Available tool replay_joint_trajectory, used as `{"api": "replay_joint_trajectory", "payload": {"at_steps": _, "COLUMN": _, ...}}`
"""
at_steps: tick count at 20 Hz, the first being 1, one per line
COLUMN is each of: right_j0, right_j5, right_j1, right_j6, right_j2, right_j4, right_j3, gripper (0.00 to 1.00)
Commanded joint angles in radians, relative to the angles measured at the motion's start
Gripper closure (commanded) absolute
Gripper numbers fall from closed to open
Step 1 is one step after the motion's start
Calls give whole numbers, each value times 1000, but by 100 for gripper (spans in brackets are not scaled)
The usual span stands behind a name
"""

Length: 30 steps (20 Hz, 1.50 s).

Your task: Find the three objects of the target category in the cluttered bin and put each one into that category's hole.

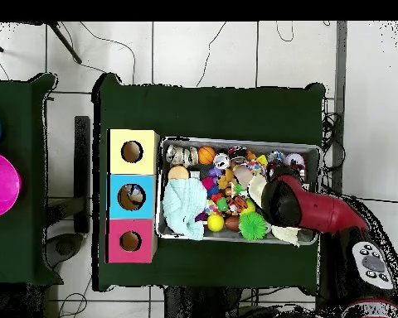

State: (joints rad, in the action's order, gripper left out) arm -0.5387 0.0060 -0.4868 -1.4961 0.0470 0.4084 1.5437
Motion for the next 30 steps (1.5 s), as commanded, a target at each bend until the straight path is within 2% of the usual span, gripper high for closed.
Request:
{"api": "replay_joint_trajectory", "payload": {"at_steps": 1, "right_j0": -31, "right_j5": 47, "right_j1": 47, "right_j6": -27, "right_j2": -110, "right_j4": 90, "right_j3": 47, "gripper": 0}}
{"api": "replay_joint_trajectory", "payload": {"at_steps": 10, "right_j0": -13, "right_j5": -95, "right_j1": 129, "right_j6": -90, "right_j2": -103, "right_j4": 115, "right_j3": -12, "gripper": 0}}
{"api": "replay_joint_trajectory", "payload": {"at_steps": 12, "right_j0": 63, "right_j5": -151, "right_j1": 161, "right_j6": -127, "right_j2": 4, "right_j4": 72, "right_j3": -50, "gripper": 0}}
{"api": "replay_joint_trajectory", "payload": {"at_steps": 13, "right_j0": 84, "right_j5": -175, "right_j1": 177, "right_j6": -136, "right_j2": 34, "right_j4": 54, "right_j3": -62, "gripper": 0}}
{"api": "replay_joint_trajectory", "payload": {"at_steps": 15, "right_j0": 74, "right_j5": -181, "right_j1": 189, "right_j6": -132, "right_j2": 17, "right_j4": 56, "right_j3": -70, "gripper": 0}}
{"api": "replay_joint_trajectory", "payload": {"at_steps": 21, "right_j0": 9, "right_j5": -116, "right_j1": 162, "right_j6": -117, "right_j2": -86, "right_j4": 83, "right_j3": -29, "gripper": 0}}
{"api": "replay_joint_trajectory", "payload": {"at_steps": 26, "right_j0": 57, "right_j5": -31, "right_j1": 124, "right_j6": -125, "right_j2": -52, "right_j4": 42, "right_j3": 32, "gripper": 0}}
{"api": "replay_joint_trajectory", "payload": {"at_steps": 28, "right_j0": 76, "right_j5": 2, "right_j1": 119, "right_j6": -115, "right_j2": -14, "right_j4": 37, "right_j3": 30, "gripper": 0}}
{"api": "replay_joint_trajectory", "payload": {"at_steps": 30, "right_j0": 64, "right_j5": 35, "right_j1": 122, "right_j6": -82, "right_j2": -13, "right_j4": 55, "right_j3": 19, "gripper": 0}}
